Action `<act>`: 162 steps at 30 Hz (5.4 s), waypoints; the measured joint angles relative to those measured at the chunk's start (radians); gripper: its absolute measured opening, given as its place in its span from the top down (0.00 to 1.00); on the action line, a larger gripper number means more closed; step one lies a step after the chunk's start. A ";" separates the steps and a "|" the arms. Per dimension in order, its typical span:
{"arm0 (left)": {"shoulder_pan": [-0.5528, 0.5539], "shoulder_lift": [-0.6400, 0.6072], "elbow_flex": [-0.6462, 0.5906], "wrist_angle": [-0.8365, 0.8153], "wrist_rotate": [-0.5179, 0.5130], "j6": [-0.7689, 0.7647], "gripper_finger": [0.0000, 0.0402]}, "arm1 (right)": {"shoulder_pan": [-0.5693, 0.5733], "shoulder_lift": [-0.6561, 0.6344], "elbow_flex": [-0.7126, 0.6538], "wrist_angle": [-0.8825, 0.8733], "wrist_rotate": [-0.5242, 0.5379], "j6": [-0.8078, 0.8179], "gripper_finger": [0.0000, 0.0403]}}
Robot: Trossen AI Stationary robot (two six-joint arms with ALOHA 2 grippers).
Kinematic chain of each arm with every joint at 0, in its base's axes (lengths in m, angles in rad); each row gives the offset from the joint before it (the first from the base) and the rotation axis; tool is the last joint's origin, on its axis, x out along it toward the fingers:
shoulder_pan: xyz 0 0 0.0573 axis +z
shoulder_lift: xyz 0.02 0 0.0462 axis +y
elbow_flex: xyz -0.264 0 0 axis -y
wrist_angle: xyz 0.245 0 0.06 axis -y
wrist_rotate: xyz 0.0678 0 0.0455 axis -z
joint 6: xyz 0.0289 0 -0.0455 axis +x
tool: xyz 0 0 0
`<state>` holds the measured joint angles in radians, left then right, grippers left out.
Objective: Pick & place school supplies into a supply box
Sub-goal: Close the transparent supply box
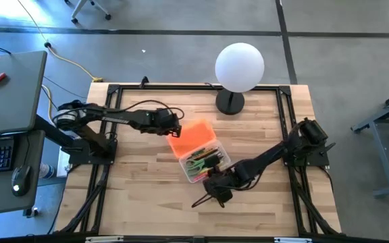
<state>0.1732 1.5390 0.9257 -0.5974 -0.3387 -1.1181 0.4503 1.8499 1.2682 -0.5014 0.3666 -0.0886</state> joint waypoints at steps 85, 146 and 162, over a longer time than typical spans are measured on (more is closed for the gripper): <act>-0.422 0.149 0.389 0.229 -0.084 0.144 0.95 | 0.091 -0.041 -0.433 0.551 0.095 0.297 1.00; -0.382 0.197 0.389 0.103 -0.116 0.073 0.98 | 0.555 -0.231 -0.432 0.346 0.086 0.884 1.00; -0.382 0.196 0.389 0.162 -0.088 0.137 0.96 | 0.514 -0.107 -0.432 0.493 0.045 0.723 1.00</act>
<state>-0.2092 1.7355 1.3151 -0.4356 -0.4272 -0.9810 0.9648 1.7432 0.8364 -0.0086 0.4113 0.6344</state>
